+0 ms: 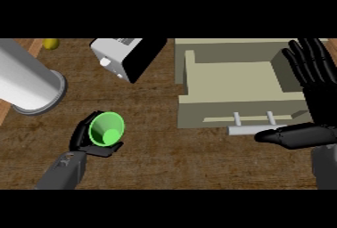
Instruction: Pick up the cup, place it into the drawer and close the drawer
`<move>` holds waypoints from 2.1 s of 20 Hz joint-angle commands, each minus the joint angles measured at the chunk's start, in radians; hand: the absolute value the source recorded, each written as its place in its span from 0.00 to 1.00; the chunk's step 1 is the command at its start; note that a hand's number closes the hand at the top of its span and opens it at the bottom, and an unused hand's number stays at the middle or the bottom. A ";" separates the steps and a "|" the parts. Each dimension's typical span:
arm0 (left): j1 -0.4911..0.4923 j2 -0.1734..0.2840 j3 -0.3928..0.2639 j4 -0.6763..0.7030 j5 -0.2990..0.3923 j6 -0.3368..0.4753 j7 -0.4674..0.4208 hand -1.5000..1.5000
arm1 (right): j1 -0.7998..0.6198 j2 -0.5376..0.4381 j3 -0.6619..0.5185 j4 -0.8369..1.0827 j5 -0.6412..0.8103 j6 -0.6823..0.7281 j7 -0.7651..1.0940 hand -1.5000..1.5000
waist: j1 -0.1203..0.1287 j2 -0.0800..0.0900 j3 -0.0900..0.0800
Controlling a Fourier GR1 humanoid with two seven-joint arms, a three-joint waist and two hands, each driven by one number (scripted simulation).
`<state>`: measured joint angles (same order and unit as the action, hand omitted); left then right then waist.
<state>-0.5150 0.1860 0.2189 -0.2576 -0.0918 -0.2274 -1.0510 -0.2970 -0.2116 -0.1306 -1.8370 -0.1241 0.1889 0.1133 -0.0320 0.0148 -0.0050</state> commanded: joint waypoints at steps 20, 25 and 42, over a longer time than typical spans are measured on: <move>-0.214 -0.123 0.072 -0.283 0.145 0.110 0.079 1.00 | 0.037 -0.026 -0.048 -0.056 -0.039 0.003 0.064 0.00 | 0.029 -0.020 0.006; -0.270 -0.170 -0.002 -0.439 0.145 0.101 0.288 1.00 | 0.104 0.035 0.009 -0.065 0.052 -0.035 -0.016 0.00 | 0.037 -0.022 0.006; -0.761 -0.186 -0.255 -0.365 0.286 0.522 0.813 1.00 | 0.018 0.001 -0.028 0.070 0.039 -0.002 -0.077 0.00 | 0.000 -0.010 0.006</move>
<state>-1.1781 0.0009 0.0017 -0.6900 0.1576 0.2375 -0.3328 -0.2735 -0.2153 -0.1575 -1.7921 -0.0982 0.1945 0.0535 -0.0311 0.0040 0.0008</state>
